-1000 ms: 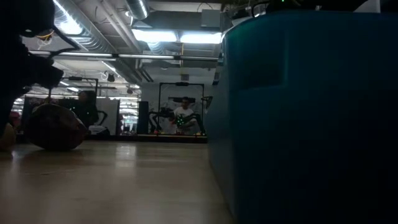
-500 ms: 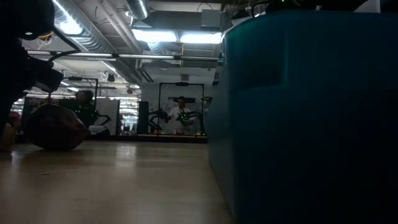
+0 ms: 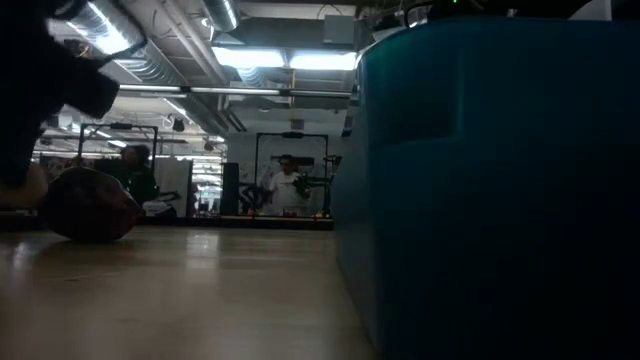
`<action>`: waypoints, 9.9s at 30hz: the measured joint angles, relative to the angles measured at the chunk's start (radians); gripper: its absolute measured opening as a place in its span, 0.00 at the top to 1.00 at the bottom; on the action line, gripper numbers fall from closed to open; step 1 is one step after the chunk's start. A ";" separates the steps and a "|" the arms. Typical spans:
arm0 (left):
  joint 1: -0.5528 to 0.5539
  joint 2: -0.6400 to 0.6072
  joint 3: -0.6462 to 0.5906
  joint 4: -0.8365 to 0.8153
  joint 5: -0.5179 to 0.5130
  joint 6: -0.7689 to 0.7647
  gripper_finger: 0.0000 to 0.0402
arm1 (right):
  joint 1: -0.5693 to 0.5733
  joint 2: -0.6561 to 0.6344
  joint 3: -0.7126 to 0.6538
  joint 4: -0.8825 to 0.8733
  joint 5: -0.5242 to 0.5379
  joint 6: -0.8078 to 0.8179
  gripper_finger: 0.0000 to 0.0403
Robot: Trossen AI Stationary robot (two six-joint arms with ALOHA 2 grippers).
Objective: Sort produce into baskets
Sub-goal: Put the white garlic into the brown wire basket, then put the top green mushroom into the yellow bin
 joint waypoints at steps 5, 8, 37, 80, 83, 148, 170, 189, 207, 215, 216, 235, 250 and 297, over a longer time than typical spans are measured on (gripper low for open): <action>0.000 0.000 0.083 0.002 -0.001 0.088 0.52 | 0.000 0.000 0.000 0.000 0.000 0.000 0.44; 0.005 0.000 0.123 0.039 -0.013 0.120 0.52 | 0.000 0.000 0.000 0.000 0.000 0.000 0.44; 0.387 0.301 0.139 1.494 -0.447 0.796 0.52 | 0.000 0.000 0.000 0.002 0.000 0.000 0.44; 0.620 0.519 0.197 1.519 -0.021 0.889 0.27 | 0.000 0.000 0.000 0.001 0.000 0.000 0.44; 0.614 0.412 0.197 1.305 0.097 0.896 0.27 | 0.000 0.000 0.000 0.001 0.000 0.000 0.44; -0.175 0.162 -0.054 0.048 0.298 -0.682 0.55 | 0.000 0.000 0.000 0.000 0.000 0.000 0.44; -0.173 0.141 -0.045 0.136 0.287 -0.585 0.78 | 0.000 0.000 0.000 0.000 0.000 0.000 0.44; -0.078 -0.027 0.042 0.416 -0.353 -0.413 0.78 | 0.113 0.016 0.000 0.100 -0.010 -0.071 0.44; 0.145 0.122 0.042 1.031 -0.433 0.028 0.77 | 0.434 0.205 0.001 0.637 0.238 -0.374 0.44; 0.184 0.215 0.042 1.221 -0.433 0.065 0.77 | 0.493 0.264 0.001 0.744 0.328 -0.395 0.44; 0.188 0.225 0.042 1.235 -0.433 0.065 0.77 | 0.496 0.265 0.001 0.747 0.345 -0.395 0.44; 0.218 0.300 0.042 1.439 -0.447 0.062 0.77 | 0.505 0.264 0.000 0.745 0.505 -0.392 0.44; 0.218 0.300 0.042 1.463 -0.448 0.063 0.77 | 0.505 0.269 0.000 0.743 0.521 -0.383 0.47; 0.217 0.299 0.042 1.433 -0.447 0.168 0.77 | 0.504 0.283 -0.001 0.755 0.488 -0.381 0.99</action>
